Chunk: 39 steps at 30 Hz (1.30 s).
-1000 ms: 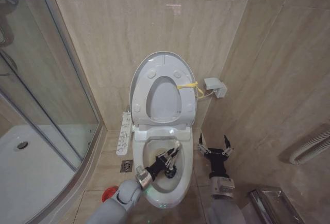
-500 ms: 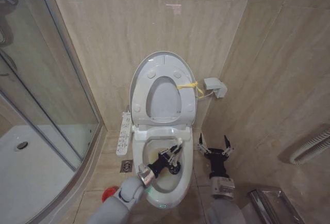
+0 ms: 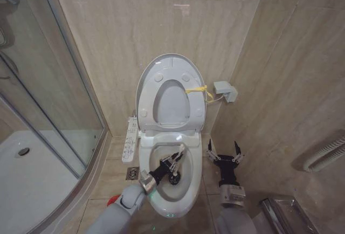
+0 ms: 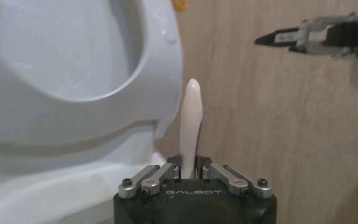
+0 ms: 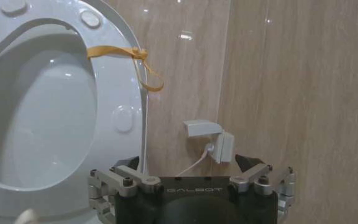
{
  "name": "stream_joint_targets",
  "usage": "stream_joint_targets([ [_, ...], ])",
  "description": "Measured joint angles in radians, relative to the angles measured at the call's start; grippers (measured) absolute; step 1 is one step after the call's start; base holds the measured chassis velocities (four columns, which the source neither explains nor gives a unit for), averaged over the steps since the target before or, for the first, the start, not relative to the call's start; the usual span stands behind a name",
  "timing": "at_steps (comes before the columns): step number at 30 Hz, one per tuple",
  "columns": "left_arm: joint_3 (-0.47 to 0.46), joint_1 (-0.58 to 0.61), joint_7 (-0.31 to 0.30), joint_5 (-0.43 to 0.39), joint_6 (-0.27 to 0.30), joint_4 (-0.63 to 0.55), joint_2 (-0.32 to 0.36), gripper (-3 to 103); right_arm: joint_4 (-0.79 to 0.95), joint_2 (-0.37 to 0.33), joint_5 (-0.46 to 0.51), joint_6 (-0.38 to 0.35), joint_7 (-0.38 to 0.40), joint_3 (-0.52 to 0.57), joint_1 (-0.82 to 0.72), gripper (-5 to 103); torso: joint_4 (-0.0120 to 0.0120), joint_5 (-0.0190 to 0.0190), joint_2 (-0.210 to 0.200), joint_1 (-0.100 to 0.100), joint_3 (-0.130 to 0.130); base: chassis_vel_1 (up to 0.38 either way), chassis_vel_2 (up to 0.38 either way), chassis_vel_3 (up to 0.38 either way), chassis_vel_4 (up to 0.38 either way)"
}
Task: Open the toilet lid, clean the toilet bowl with a toilet brush, close the toilet lid, and flush.
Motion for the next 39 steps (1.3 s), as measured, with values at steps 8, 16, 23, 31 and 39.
stream_joint_targets([
  [8,0.046,0.011,-0.011,0.001,-0.011,-0.027,-0.045,16,0.0,0.0,0.0,0.0,0.0,0.0,0.0,100,0.0002,0.0001,0.0,0.0,0.0,0.0,0.0,0.0,0.0],
  [16,0.039,0.025,0.024,0.002,-0.058,0.025,0.0,16,0.0,0.0,0.0,0.0,0.0,0.0,0.0,100,0.0003,-0.0002,0.0,0.0,0.0,0.0,0.0,0.0,0.0],
  [23,0.002,-0.015,0.032,-0.001,-0.059,0.055,0.016,16,0.0,0.0,0.0,0.0,0.0,0.0,0.0,100,0.0002,-0.0001,0.0,0.0,0.0,0.0,0.0,0.0,0.0],
  [31,-0.011,-0.03,0.036,0.006,-0.049,0.015,0.015,16,0.0,0.0,0.0,0.0,0.0,0.0,0.0,100,0.0001,-0.0001,0.0,0.0,0.0,0.0,0.0,0.0,0.0],
  [39,0.012,0.03,0.045,0.005,-0.068,-0.015,0.025,15,0.0,0.0,0.0,0.0,0.0,0.0,0.0,100,0.0002,-0.0001,0.0,0.0,0.0,0.0,0.0,0.0,0.0],
])
